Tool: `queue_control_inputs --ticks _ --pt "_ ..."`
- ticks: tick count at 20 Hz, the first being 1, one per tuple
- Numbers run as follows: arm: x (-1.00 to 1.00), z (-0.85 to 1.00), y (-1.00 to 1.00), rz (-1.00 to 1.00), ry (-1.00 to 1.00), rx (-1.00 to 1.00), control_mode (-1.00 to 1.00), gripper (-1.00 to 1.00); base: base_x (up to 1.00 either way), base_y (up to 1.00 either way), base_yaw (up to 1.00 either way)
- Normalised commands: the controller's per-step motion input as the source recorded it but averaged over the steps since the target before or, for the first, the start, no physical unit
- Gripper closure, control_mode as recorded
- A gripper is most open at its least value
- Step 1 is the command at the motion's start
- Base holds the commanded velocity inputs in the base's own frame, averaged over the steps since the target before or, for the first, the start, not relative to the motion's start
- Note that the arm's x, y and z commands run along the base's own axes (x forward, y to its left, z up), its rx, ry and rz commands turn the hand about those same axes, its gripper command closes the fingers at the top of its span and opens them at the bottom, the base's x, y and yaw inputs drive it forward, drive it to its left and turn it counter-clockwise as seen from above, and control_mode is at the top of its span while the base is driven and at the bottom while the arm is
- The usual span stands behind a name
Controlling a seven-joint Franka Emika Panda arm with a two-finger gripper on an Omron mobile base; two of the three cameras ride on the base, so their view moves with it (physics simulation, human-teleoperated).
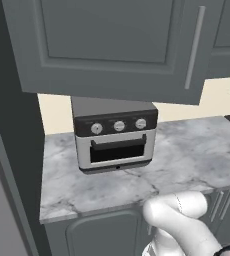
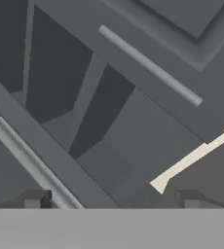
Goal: The dining table condiment station is running low on condiment bottle. Refill the condiment station by opening the cabinet and taking the condiment bottle from the cabinet and placing it on the dining table.
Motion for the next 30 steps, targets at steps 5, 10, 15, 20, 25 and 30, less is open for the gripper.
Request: queue_control_inputs --ticks 5,10,15,20,25,30 --pt "0.89 -0.12 0.28 0.0 0.2 0.05 -1.0 -1.0 0.0 0.0 0.0" --pt "0.6 -0.14 0.32 0.1 0.17 0.0 -1.0 -1.0 0.0 0.0 0.0" --pt "0.16 -0.14 0.63 0.17 0.1 0.0 -1.0 -1.0 0.0 0.0 0.0" --pt "-0.08 -0.08 0.79 0.18 0.03 0.0 -1.0 -1.0 0.0 0.0 0.0" --pt "-0.93 0.0 0.7 0.23 -0.12 0.0 -1.0 -1.0 0.0 0.0 0.0" --pt "-0.81 0.0 0.93 0.22 -0.1 -0.03 -1.0 -1.0 0.0 0.0 0.0"
